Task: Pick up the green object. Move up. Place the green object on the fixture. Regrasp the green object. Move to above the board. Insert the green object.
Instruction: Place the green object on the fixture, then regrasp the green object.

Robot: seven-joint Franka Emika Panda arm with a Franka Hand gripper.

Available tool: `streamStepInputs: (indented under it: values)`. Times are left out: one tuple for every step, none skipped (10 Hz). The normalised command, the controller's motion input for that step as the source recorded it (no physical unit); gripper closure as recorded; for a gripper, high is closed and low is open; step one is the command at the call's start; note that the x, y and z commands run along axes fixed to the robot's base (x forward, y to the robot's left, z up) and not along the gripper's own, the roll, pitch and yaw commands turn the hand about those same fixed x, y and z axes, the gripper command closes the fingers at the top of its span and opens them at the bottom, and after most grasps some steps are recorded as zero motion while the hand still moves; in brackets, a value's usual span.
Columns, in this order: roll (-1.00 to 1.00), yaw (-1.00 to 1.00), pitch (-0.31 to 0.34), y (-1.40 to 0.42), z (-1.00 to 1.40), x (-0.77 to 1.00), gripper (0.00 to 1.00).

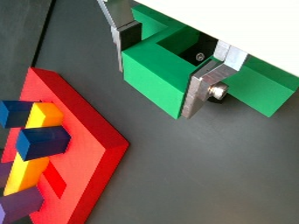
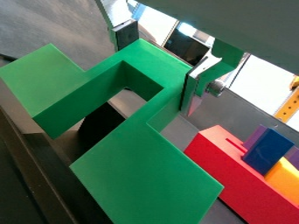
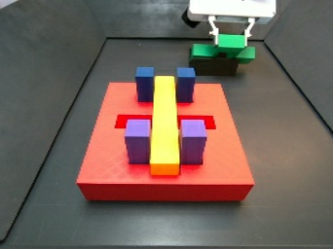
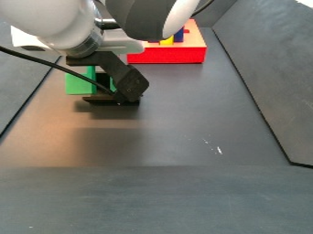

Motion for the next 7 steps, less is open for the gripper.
streamStepInputs:
  values:
    - [0.04, -0.04, 0.003, 0.0, 0.0, -0.11, 1.0]
    - [0.0, 0.0, 0.0, 0.0, 0.0, 0.0, 1.0]
    - [0.0, 0.0, 0.0, 0.0, 0.0, 0.0, 0.0]
    - [0.0, 0.0, -0.057, 0.0, 0.05, 0.0, 0.0]
    - [0.0, 0.0, -0.006, 0.0, 0.0, 0.0, 0.0]
    - [0.0, 0.0, 0.0, -0.02, 0.27, 0.08, 0.0]
    - [0.0, -0.09, -0.103, -0.05, 0.47, 0.05, 0.0]
